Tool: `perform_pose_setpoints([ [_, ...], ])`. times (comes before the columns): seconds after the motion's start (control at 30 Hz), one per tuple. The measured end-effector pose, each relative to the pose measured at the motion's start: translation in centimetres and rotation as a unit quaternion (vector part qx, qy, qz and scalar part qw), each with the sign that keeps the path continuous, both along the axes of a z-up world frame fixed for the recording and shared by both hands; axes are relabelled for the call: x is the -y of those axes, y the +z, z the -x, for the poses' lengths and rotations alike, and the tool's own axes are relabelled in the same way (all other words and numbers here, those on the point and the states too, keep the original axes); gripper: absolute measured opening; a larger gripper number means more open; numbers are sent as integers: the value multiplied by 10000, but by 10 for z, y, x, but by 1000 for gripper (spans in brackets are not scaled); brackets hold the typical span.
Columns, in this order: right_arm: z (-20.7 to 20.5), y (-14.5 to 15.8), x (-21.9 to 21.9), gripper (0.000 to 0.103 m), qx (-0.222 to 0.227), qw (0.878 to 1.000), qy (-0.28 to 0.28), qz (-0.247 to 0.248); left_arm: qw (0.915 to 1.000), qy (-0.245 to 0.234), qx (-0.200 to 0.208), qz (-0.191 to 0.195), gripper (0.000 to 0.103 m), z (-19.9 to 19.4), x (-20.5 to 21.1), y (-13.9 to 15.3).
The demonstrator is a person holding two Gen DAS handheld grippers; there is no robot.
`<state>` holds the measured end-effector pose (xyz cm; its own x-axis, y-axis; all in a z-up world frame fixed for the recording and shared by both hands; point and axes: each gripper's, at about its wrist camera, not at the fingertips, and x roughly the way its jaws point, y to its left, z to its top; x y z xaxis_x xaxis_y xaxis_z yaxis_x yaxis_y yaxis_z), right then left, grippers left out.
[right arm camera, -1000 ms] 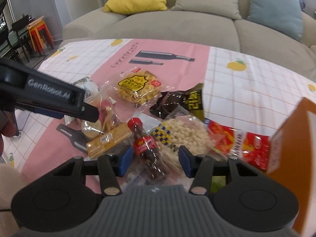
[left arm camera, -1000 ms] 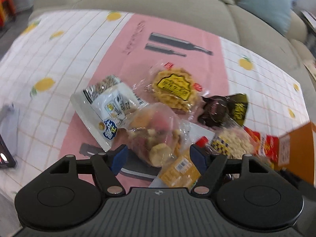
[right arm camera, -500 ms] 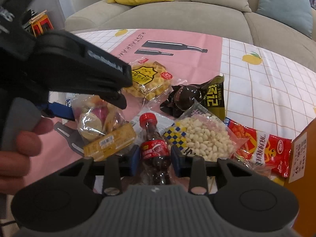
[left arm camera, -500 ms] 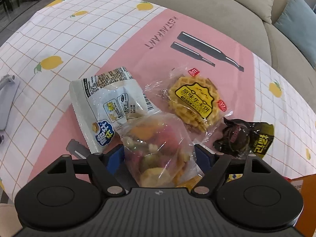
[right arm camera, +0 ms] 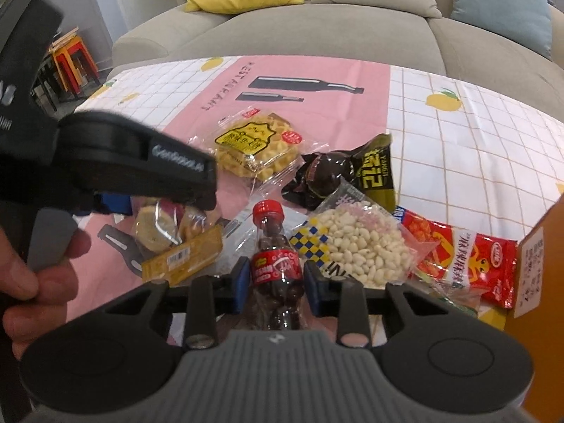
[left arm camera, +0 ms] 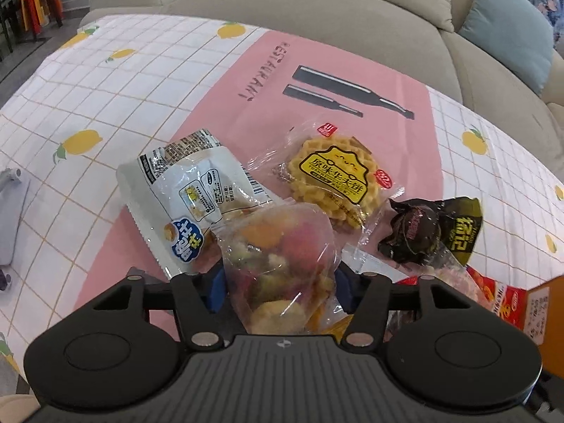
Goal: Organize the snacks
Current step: 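Carry fruit-mix bag with left tool while right tool carries cola bottle into the box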
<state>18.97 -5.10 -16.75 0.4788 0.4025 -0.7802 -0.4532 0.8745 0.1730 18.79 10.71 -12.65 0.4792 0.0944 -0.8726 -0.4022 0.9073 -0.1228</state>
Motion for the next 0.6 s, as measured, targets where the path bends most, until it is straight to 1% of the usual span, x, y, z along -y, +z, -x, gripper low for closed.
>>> perform_pose_setpoints([
  [0.1,2,9,5,31,27,9999,-70,-68,9999,-103,128,11,67,9,5,10],
  [0.27,7,24,19,31,22,9992,-351,-174,9990,-324,306,-32,67,26,17,35],
  [0.47,23,49,41,31,75,9976,-652,-216,9958,-738,531,49,67,47,35,67],
  [0.6,37,69,64,31,179,9957,-854,-300,9913,-1113,694,56,67,59,56,89],
])
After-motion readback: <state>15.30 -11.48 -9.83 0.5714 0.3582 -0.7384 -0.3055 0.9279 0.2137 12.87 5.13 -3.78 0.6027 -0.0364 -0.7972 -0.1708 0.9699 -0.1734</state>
